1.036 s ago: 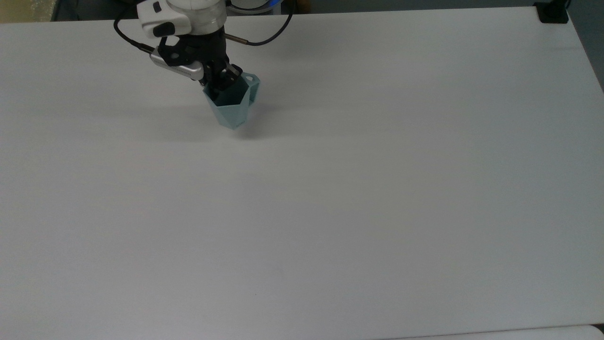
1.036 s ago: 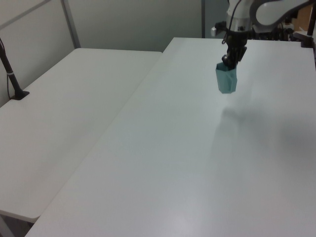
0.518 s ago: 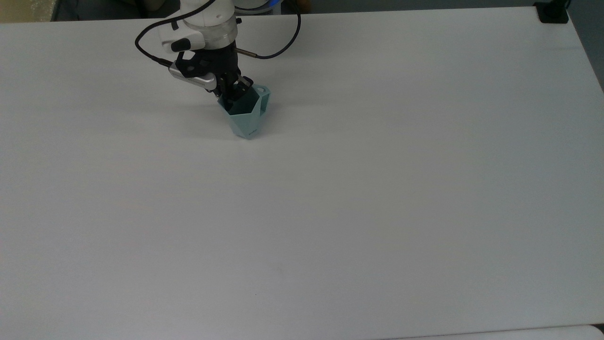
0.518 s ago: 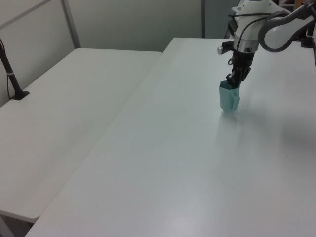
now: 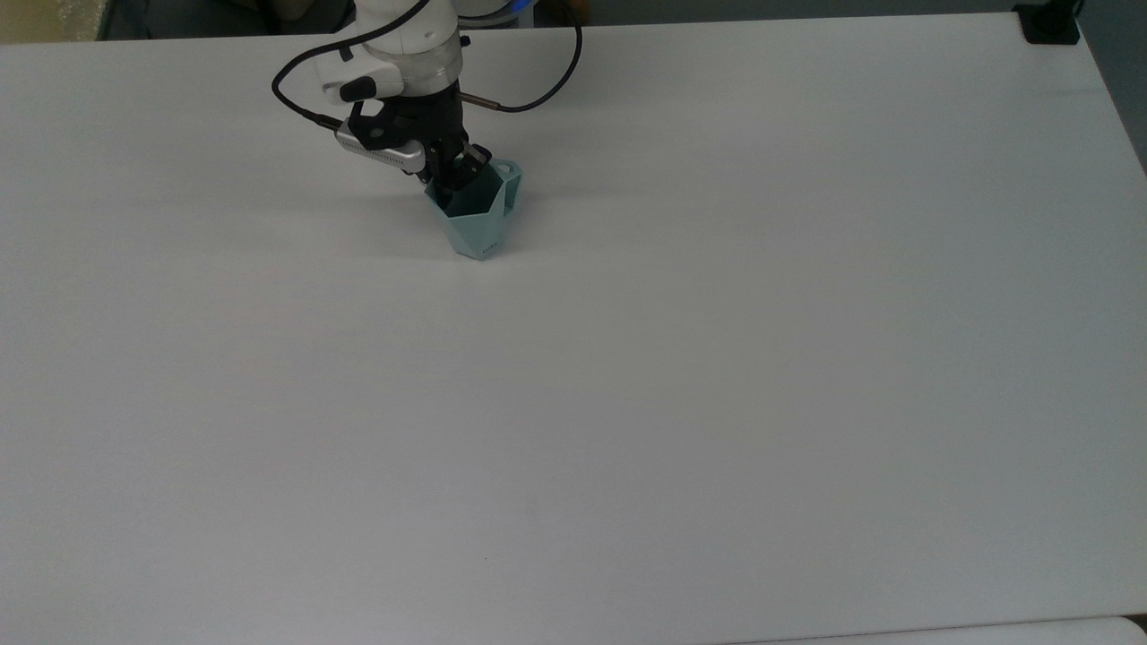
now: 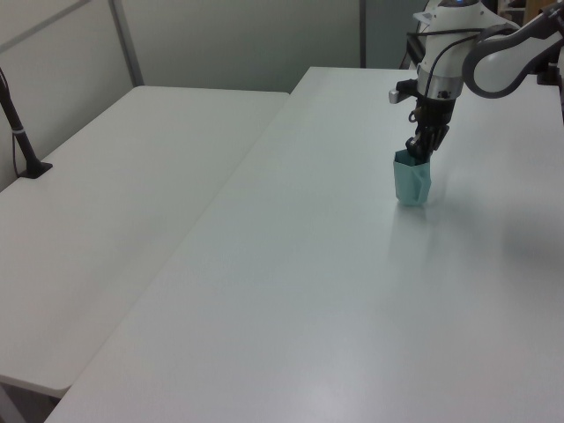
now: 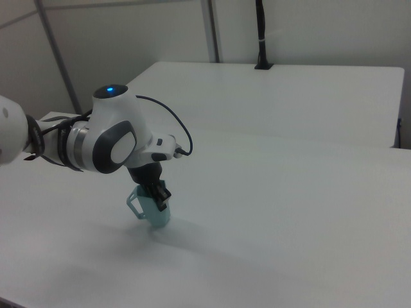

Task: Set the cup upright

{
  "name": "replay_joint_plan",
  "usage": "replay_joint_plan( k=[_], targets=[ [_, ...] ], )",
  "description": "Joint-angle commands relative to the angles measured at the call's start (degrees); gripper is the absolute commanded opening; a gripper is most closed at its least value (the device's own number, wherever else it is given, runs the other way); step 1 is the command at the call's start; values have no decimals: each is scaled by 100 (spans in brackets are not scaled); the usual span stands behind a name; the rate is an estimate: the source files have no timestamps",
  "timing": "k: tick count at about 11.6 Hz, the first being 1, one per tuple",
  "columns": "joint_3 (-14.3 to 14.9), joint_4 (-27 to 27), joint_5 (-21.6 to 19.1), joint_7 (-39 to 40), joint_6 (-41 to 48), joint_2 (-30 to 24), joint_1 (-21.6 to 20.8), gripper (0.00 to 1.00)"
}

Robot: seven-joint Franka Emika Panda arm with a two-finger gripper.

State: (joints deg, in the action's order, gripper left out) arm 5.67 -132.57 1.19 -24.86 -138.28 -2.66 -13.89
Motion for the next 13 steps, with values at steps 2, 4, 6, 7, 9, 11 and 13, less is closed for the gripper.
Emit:
replay_joint_plan(
  k=[2, 4, 6, 7, 9, 11, 13],
  targets=[
    [57, -129, -198, 69, -138, -77, -97, 0],
    [57, -111, -198, 77, -76, -85, -106, 6],
    [57, -111, -198, 95, -50, -77, -123, 9],
    [57, -102, -198, 86, -49, -85, -184, 16],
    [57, -41, -198, 104, 160, -94, -194, 46],
    [57, 152, -110, 192, 608, -164, -237, 100],
    [57, 721, -101, 235, 1186, -269, -246, 100]
  ],
)
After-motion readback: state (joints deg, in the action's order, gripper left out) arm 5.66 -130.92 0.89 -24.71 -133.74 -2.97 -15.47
